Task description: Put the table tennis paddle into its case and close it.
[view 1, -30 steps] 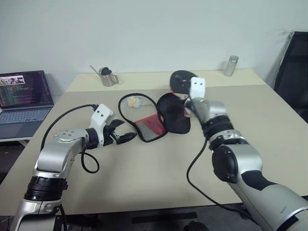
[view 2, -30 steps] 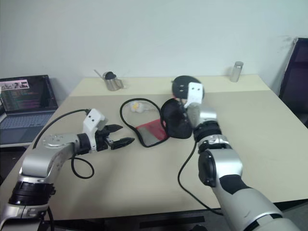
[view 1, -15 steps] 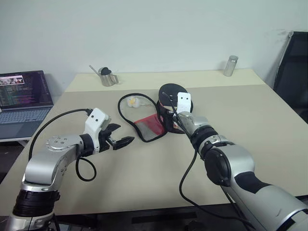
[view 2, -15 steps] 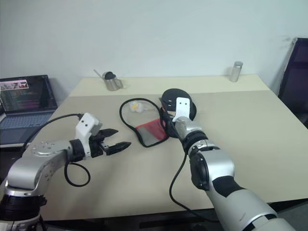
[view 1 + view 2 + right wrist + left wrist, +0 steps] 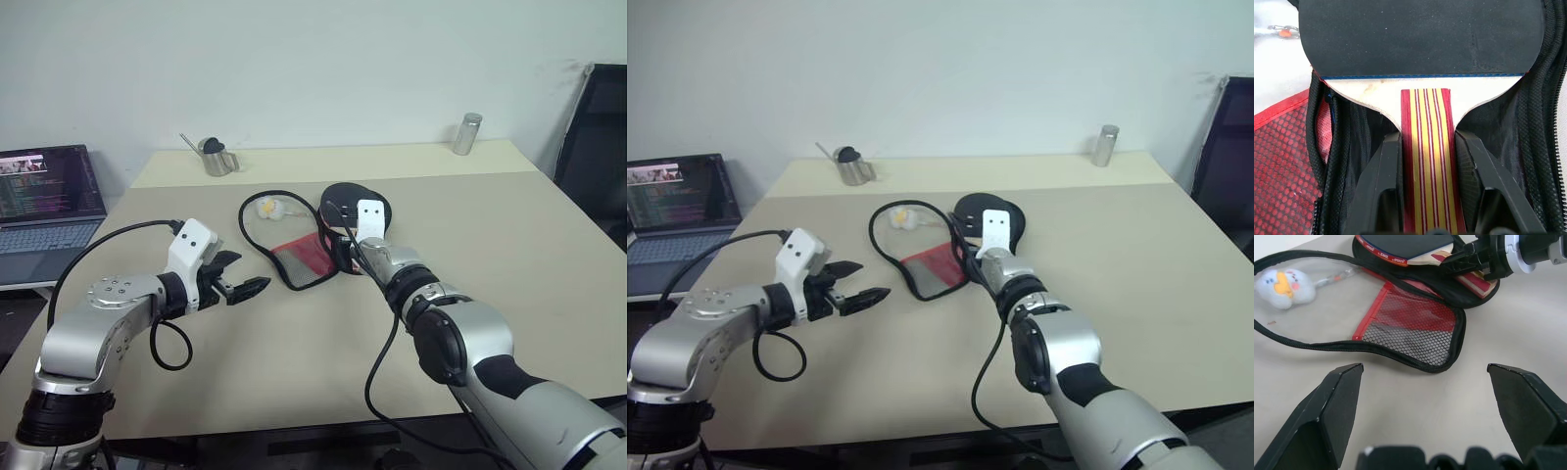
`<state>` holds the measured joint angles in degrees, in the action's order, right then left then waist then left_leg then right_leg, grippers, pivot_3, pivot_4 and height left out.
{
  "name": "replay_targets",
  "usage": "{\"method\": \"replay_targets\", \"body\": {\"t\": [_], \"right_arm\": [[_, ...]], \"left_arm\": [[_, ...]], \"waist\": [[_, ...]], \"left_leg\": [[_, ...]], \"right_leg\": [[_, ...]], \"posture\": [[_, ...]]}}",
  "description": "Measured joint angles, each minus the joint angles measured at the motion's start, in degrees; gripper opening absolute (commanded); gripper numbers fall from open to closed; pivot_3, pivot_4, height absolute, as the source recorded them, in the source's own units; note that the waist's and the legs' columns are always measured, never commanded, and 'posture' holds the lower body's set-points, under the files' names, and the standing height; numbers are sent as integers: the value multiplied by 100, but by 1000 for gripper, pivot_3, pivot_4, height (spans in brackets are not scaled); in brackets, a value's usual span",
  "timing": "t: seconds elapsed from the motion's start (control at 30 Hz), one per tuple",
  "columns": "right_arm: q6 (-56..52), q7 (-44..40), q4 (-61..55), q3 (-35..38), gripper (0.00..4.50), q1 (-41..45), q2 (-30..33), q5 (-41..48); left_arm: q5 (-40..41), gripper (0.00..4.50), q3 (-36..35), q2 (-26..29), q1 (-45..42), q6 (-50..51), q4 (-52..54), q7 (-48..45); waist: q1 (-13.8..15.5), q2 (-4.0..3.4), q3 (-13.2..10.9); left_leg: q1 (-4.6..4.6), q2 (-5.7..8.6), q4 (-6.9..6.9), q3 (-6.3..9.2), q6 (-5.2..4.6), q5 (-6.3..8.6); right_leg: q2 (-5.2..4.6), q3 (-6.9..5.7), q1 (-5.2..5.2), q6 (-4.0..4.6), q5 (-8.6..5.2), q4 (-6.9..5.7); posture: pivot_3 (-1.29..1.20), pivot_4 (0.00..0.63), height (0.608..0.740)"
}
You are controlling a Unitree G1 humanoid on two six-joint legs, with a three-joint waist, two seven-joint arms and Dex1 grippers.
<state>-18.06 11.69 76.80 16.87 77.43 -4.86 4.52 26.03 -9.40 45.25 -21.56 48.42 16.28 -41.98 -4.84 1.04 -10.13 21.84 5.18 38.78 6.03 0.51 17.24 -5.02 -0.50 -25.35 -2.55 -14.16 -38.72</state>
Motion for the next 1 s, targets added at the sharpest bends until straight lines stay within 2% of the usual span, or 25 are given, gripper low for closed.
{"method": "replay_targets", "body": {"t": [0.2,0.27,0.37,0.53,0.8,1.0], "right_arm": [[18,54,0,-13,1071,-32,-7,0],[18,70,0,-13,1798,-34,-8,1],[12,101,0,-13,2589,-82,-6,3],[10,110,0,-16,4405,-143,-2,3],[-13,-22,0,-17,4485,-122,41,11],[-491,-1008,-195,-125,4485,314,351,88]], "left_arm": [[25,4458,0,1,-2,-1,0,20],[25,4458,1,1,-4,-1,0,22],[25,4458,1,1,-7,-2,-1,24],[21,4458,4,2,-28,-7,-6,23],[-21,4458,15,1,-176,-44,-126,34],[-92,4458,-21,-140,-626,-245,-740,331]], "waist": [[-1,0,0],[-1,0,0],[-2,0,0],[-1,1,2],[0,1,2],[3,1,2]], "left_leg": [[0,0,1,0,0,0],[0,0,1,0,0,0],[0,0,3,0,0,0],[-5,1,6,0,1,-1],[-7,1,9,0,4,-2],[-5,1,10,2,4,-3]], "right_leg": [[0,0,1,0,0,0],[0,0,1,0,0,0],[0,0,2,0,0,-1],[0,1,5,0,0,-7],[0,2,4,0,0,-17],[0,0,3,0,0,-17]], "posture": [[0,150,740],[0,150,740],[0,150,740],[0,150,740],[0,150,740],[0,150,740]]}}
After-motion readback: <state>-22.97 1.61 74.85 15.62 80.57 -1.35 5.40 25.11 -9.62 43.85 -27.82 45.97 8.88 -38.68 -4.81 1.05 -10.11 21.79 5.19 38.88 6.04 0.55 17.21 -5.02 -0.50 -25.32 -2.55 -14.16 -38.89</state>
